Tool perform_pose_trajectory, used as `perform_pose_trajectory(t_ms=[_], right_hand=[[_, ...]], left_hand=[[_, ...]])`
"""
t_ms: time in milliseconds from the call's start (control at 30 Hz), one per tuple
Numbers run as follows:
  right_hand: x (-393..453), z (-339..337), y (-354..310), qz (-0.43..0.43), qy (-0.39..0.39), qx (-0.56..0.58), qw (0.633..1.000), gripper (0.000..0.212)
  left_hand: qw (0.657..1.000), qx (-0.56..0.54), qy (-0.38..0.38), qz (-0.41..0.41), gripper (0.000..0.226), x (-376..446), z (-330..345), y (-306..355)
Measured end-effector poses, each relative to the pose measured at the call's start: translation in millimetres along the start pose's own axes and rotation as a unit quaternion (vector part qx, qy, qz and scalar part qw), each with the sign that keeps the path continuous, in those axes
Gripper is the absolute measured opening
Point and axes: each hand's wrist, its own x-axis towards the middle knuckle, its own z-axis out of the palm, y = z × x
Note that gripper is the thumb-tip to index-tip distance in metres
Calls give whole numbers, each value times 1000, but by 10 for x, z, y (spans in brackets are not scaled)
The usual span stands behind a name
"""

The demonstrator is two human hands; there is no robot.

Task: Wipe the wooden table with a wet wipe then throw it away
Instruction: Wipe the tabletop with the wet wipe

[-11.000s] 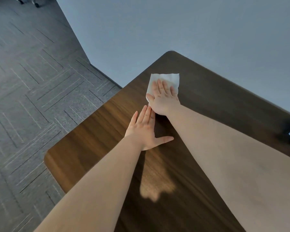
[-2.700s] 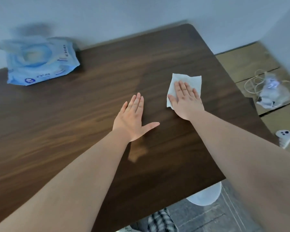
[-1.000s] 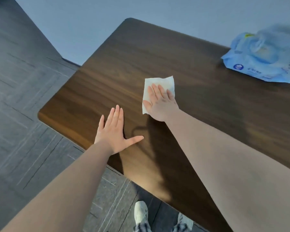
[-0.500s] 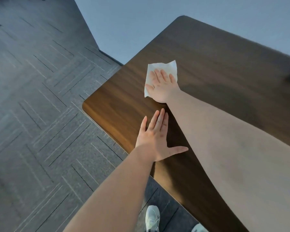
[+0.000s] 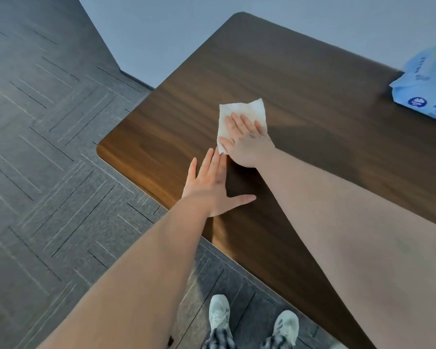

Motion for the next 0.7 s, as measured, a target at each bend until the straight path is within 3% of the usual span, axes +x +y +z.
perform_pose_trajectory(t_ms=[200, 300, 500, 700], right_hand=[[-787, 103, 574, 93, -3, 34, 995, 62], [-1285, 196, 945, 158, 7, 54, 986, 61], [-2489, 387, 1800, 295, 26, 84, 951, 58], [-3623, 603, 2567, 439, 45, 113, 890, 61]], left_hand=[[998, 57, 0, 5, 118, -38, -16, 23], [991, 100, 8, 91, 109, -55, -98, 237], [974, 90, -25, 208, 100, -57, -82, 1273], [932, 126, -44, 337, 98, -94, 155, 2474]])
